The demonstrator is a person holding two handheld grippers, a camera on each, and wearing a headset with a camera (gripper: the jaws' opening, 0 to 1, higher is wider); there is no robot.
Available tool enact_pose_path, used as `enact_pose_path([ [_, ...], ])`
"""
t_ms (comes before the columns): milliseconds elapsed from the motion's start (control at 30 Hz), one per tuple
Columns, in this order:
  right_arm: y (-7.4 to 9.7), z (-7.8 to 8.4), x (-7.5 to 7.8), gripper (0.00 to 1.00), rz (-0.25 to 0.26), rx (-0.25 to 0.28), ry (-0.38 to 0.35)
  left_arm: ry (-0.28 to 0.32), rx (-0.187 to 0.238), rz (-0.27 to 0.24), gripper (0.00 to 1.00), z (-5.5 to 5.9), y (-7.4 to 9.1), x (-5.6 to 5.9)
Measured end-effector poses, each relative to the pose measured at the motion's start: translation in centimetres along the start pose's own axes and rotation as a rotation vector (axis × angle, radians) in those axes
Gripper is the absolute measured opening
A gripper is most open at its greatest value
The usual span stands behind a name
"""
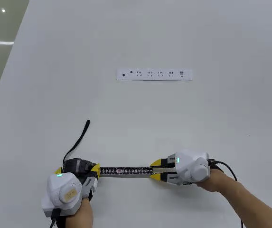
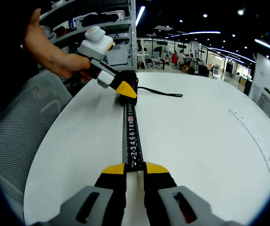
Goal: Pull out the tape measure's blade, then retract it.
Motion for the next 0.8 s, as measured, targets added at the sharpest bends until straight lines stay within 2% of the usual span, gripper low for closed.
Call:
enact_pose_path([
  [800, -1.5, -1.1, 0.0, 0.12, -0.007, 0.020, -0.004, 0.013, -0.009, 0.009, 0.63, -0.1, 0.1, -0.1],
])
Point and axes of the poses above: the centre of the closed fingertips' face, and the gripper's own axes: y roughly backward along the fingers, x roughly to its right, z roughly out of its underside, the point moved 10 cm from there along y, roughly backward along the fingers
